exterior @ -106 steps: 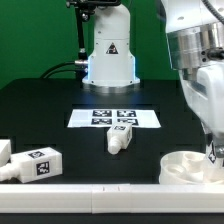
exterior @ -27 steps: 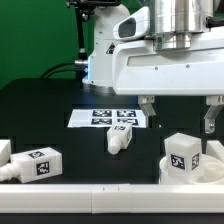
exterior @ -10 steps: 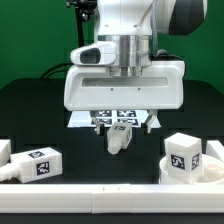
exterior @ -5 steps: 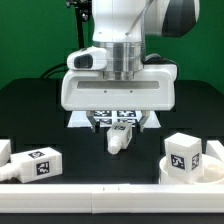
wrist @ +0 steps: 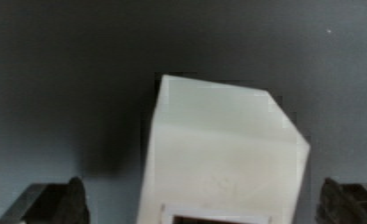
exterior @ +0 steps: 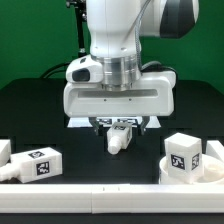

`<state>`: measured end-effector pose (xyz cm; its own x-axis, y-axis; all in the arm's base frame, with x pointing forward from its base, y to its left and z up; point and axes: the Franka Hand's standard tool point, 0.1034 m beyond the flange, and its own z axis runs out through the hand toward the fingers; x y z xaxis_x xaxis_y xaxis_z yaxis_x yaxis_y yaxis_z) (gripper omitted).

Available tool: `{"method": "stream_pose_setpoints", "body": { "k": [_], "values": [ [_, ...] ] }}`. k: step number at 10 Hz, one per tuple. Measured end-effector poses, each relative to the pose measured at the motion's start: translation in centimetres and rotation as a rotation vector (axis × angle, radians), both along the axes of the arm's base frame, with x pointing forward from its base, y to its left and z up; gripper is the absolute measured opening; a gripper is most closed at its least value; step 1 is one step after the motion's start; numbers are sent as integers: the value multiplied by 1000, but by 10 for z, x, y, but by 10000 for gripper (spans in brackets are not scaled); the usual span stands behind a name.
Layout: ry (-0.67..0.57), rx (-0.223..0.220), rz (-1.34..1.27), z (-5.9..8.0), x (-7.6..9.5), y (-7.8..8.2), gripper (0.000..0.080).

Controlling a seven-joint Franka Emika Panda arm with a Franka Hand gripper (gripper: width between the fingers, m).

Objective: Assemble stool

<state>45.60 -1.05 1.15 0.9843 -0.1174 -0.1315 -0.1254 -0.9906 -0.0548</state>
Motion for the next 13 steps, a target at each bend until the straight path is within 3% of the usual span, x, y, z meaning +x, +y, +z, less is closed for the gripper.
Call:
{"method": "stream_pose_setpoints", "body": {
  "k": [2,4,5,6,7,9,13],
  "values": [
    [0,0,-1,0,0,0,649],
    [0,0,-1,0,0,0,382],
    [-1,0,7,0,0,0,382],
    [-2,-2,38,0,0,2,330],
    [-5,-12,116,2,-1,16,330],
    [-61,3,495,8,1,29,330],
    [-74,2,804,5,0,24,331]
  ]
}}
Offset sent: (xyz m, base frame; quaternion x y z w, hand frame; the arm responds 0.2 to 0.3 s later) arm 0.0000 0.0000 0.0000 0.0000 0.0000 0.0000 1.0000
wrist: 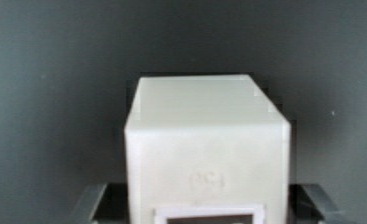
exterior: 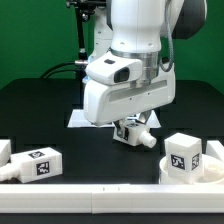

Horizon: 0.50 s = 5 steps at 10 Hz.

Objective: Assemble stool

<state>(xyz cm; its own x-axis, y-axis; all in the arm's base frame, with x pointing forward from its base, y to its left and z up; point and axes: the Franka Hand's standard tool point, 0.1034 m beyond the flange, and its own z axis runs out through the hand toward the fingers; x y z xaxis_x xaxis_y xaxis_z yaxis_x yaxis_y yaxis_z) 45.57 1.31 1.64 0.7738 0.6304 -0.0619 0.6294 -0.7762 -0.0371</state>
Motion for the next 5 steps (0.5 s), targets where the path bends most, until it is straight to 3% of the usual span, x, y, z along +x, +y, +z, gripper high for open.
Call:
{"method": "stream_pose_setpoints", "body": {
  "k": [3,5],
  "values": [
    [-16,-2,527,2,1,29,331],
    [-9,-2,622,1,1,20,331]
  ]
}}
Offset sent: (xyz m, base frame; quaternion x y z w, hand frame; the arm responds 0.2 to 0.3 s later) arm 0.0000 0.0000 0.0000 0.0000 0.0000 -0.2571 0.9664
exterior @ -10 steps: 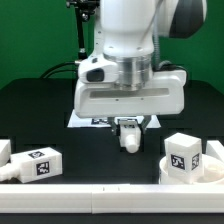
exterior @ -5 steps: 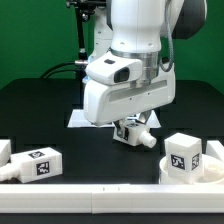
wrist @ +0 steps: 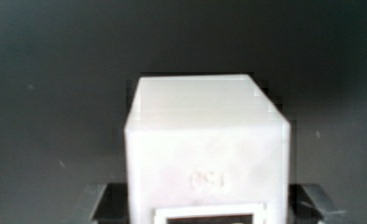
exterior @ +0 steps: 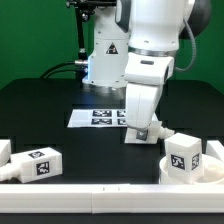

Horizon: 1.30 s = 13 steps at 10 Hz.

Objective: Assemble stool

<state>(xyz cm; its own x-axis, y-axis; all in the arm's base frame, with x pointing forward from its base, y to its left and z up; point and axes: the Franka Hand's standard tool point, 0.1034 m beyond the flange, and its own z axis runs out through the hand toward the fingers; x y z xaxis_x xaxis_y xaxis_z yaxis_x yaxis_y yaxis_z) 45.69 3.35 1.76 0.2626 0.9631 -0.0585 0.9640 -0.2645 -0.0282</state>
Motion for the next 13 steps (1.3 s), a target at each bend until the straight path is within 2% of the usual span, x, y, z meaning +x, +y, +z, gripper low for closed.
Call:
{"method": "stream_pose_setpoints", "body": {
  "k": [2,3,4,5,10,11,13],
  "values": [
    [6,-7,122,0,0,-4,331],
    [11,-2,363,4,5,-11,331],
    [11,-4,541,5,6,-11,332],
    [-6,-6,709,3,3,-8,332],
    [32,-33,991,1,0,-21,333],
    [64,-36,1201,1,-3,-26,333],
    [125,-33,1457,-5,-11,-31,333]
  ]
}}
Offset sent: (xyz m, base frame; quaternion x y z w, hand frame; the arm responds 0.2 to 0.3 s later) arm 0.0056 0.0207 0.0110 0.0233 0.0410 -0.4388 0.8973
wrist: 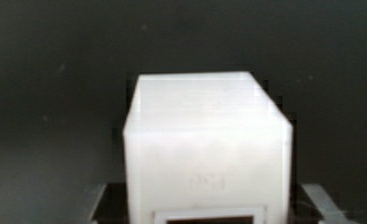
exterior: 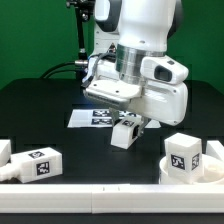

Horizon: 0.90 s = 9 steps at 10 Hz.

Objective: Assemble stool

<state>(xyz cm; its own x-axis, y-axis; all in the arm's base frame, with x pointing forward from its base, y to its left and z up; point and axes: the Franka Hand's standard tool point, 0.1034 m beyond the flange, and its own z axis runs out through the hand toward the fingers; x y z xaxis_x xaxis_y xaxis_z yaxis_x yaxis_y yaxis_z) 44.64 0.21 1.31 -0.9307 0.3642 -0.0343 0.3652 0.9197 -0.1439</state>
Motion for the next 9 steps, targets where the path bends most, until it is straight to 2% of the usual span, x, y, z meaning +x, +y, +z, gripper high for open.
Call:
{"method": "stream_pose_setpoints", "body": {
  "k": [2,4,5,6,7,9],
  "values": [
    [10,-10,79,-1,-1,-11,333],
    [9,-15,82,-1,-1,-12,342],
    [3,-16,42,-1,-1,-12,551],
    [-2,-33,-48,4,-1,-12,551],
    [-26,-50,-177,13,2,-10,631],
    [-118,-64,-526,28,13,4,644]
  ]
}}
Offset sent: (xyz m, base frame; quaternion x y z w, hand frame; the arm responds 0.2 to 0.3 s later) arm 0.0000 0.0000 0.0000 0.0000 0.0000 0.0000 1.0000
